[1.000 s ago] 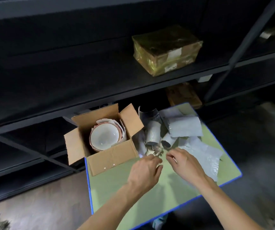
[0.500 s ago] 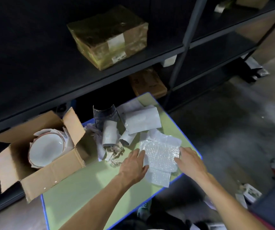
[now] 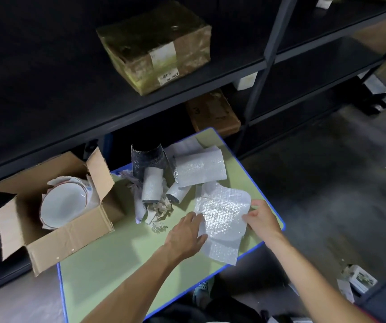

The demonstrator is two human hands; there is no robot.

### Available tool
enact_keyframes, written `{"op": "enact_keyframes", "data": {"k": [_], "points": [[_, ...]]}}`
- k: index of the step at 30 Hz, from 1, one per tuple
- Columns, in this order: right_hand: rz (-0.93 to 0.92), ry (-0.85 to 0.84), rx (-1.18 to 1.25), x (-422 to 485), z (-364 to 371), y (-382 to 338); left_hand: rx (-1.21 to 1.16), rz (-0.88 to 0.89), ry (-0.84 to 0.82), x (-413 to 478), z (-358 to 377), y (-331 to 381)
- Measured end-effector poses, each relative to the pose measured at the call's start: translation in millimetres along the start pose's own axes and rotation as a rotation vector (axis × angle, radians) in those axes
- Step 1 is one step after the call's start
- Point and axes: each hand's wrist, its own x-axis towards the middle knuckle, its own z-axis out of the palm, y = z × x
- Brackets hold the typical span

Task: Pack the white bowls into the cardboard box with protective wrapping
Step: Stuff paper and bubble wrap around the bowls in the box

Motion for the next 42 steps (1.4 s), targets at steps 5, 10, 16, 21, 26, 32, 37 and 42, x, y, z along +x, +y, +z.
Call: {"op": "enact_keyframes", "data": {"k": [5, 10, 16, 21, 26, 32, 37, 42], "points": [[0.007, -0.078, 0.163, -5.2, -10.2, -3.8, -0.073, -0.019, 0.038, -3.2, -5.4, -2.6], [0.039, -0.182, 0.249, -22.5, -30.3, -3.5, -0.248, -0.107, 0.125, -8.0, -13.8, -4.5], [-0.041, -0.348, 0.184, -39.0, -37.3, -14.6, -0.747, -0.204, 0.145, -13.8, -31.6, -3.3], [-0.142, -0.424, 0.17, -45.0, -21.5, -40.9, -0.881, -0.141, 0.303, -30.7, -54.1, -5.0], [-0.232, -0.443, 0.054, -56.6, 5.7, -77.9, -0.746, -0.182, 0.497, -60.3, -77.2, -19.2], [-0.382, -0.576, 0.043, -95.0, 48.6, -136.4, -0.715, -0.276, 0.69, -109.3, -102.7, -65.2], [-0.467, -0.549, -0.068, -113.6, 100.1, -174.7, -0.696, -0.364, 0.756, -152.8, -123.3, -110.7], [-0.574, -0.545, -0.176, -140.1, 149.1, -210.0, -0.702, -0.414, 0.835, -195.4, -136.5, -152.4]]}}
